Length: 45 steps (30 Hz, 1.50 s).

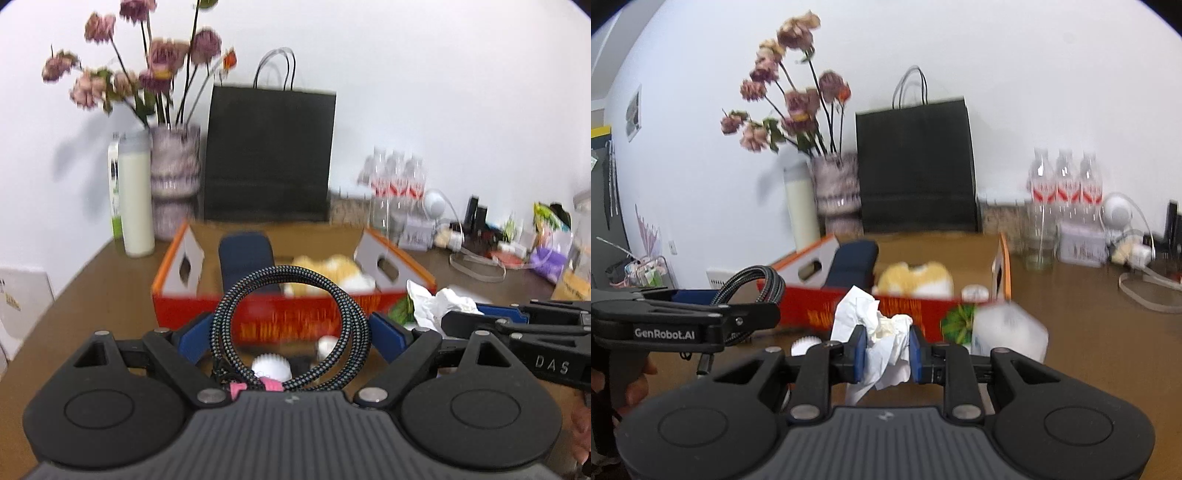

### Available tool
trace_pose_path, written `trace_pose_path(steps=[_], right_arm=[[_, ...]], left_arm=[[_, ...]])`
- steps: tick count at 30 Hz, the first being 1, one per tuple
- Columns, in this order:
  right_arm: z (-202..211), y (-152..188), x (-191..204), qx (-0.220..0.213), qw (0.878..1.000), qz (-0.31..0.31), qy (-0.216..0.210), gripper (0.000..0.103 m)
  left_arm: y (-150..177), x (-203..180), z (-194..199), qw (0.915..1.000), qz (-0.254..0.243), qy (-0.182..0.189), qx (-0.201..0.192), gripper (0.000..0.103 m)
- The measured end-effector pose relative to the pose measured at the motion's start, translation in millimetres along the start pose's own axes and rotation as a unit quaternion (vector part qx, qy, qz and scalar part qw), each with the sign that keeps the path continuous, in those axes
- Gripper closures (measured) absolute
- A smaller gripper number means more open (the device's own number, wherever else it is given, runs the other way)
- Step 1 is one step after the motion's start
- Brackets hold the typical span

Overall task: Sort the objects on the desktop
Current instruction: 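Carry the tissue and braided cable over the cardboard box with both grippers, then open both grippers to drop the tissue and cable into the box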

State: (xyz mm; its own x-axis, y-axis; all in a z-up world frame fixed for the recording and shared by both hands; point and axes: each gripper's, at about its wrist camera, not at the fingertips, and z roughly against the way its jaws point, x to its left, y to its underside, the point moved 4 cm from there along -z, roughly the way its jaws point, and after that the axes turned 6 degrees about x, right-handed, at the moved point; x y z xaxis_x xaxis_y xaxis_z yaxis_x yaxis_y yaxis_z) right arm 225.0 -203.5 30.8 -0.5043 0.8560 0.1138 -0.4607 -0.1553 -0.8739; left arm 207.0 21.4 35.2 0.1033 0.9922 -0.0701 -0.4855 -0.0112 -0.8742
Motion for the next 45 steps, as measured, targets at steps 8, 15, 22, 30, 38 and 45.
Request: trace_pose_path(steps=[8,15,22,30,38,45], right_arm=[[-8,-54,-2,-0.043,0.999,0.021,0.015,0.080],[-39,-93,-15,-0.060,0.998,0.015,0.025,0.080],[-89,-105,-43,-0.033,0.999,-0.001,0.040,0.080],[-147,-99,-64,0.031,0.999,0.001,0.044,0.080],[-157,-91,-61,0.053,0.998,0.015,0.042,0.080],[-156,-91,-59,0.059,0.997,0.021,0.045,0.080]], left_arm=[[-47,2,-13,0.9989,0.008,-0.004,-0.046,0.013],[-75,19,-47,0.9976,0.041,-0.008,-0.056,0.013],[-86,42,-100,0.9978,0.056,-0.018,-0.030,0.013],[-72,57,-158,0.9980,0.024,-0.053,0.025,0.013],[-53,65,-175,0.9964,0.016,-0.054,0.063,0.013],[-50,62,-173,0.9965,0.013,-0.057,0.060,0.012]])
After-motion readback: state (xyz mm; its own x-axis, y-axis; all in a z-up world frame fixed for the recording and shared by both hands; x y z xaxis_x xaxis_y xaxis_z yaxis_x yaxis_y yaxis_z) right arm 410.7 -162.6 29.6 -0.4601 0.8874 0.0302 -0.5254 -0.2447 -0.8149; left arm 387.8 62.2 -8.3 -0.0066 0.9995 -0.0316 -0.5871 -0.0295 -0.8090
